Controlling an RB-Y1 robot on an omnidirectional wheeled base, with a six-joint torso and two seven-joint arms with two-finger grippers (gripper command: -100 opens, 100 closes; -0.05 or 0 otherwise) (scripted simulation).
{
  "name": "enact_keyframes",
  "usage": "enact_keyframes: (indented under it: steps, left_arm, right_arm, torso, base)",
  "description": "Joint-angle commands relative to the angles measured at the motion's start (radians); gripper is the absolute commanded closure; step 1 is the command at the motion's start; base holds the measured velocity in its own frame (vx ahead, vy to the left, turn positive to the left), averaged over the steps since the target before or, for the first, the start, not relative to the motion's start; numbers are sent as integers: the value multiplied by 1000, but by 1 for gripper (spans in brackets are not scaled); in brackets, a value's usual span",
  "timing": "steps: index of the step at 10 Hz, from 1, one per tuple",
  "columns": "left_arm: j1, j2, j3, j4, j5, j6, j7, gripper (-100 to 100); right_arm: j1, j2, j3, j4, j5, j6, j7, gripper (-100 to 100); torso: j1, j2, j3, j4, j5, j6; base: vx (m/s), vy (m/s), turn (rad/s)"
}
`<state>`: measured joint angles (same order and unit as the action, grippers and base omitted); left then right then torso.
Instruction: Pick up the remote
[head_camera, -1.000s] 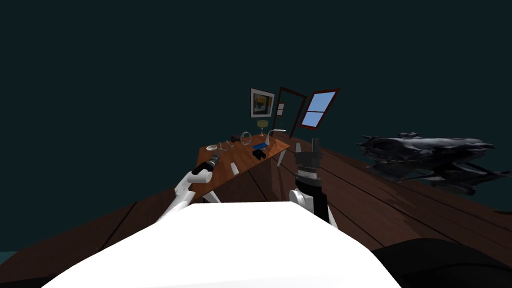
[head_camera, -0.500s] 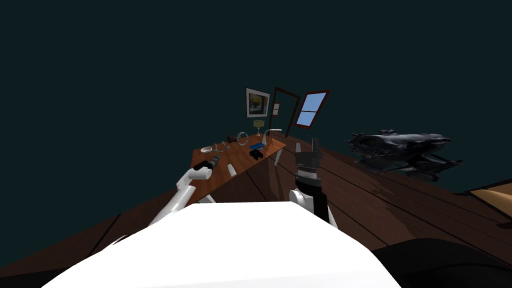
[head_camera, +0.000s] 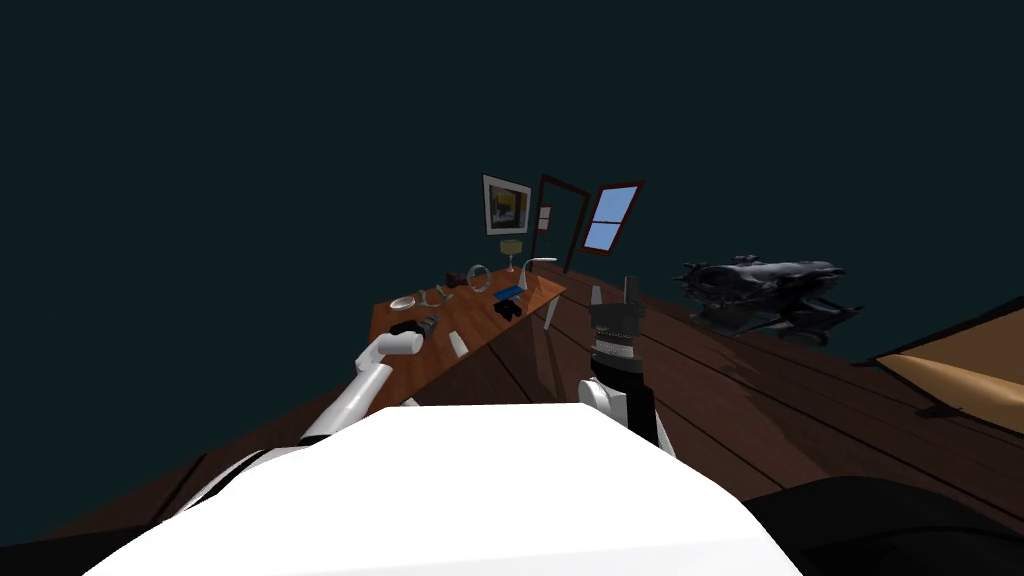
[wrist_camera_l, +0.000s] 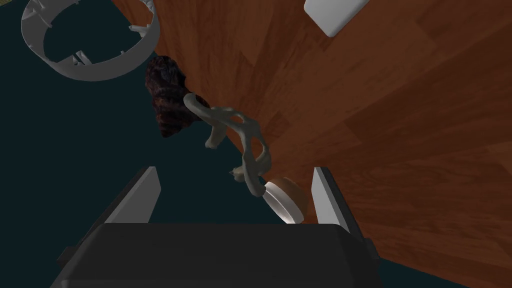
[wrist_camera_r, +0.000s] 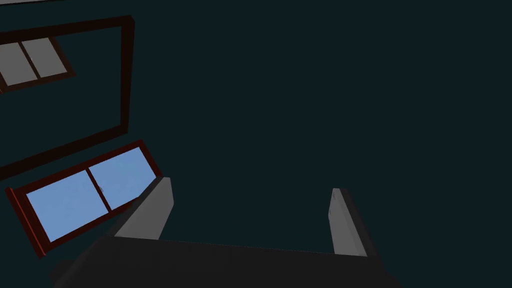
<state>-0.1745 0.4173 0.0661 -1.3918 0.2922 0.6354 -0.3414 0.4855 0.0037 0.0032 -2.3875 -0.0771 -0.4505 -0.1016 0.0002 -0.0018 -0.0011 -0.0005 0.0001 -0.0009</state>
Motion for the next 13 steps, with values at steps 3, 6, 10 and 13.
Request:
enact_keyframes:
  steps: [3, 6, 10, 13]
  left_arm:
    - [-45, 31, -7, 89, 45, 103, -73, -100]
    - [-66, 45, -12, 138, 66, 172, -107, -100]
    - [-104, 68, -24, 225, 109, 267, -174, -100]
    - [-136, 89, -37, 295, 151, 355, -239, -100]
  right_arm:
    - [0, 0, 0, 0, 0, 0, 0, 0]
    - [0, 0, 0, 0, 0, 0, 0, 0]
    - [0, 0, 0, 0, 0, 0, 0, 0]
    - [0, 0, 0, 0, 0, 0, 0, 0]
  torso:
    - [0, 0, 0, 0, 0, 0]
    - [0, -1, 0, 0, 0, 1]
    - [0, -1, 0, 0, 0, 0]
    - [0, 0, 0, 0, 0, -1]
  base:
    - [29, 7, -125]
    - [30, 10, -116]
    - [32, 12, -120]
    - [30, 15, -122]
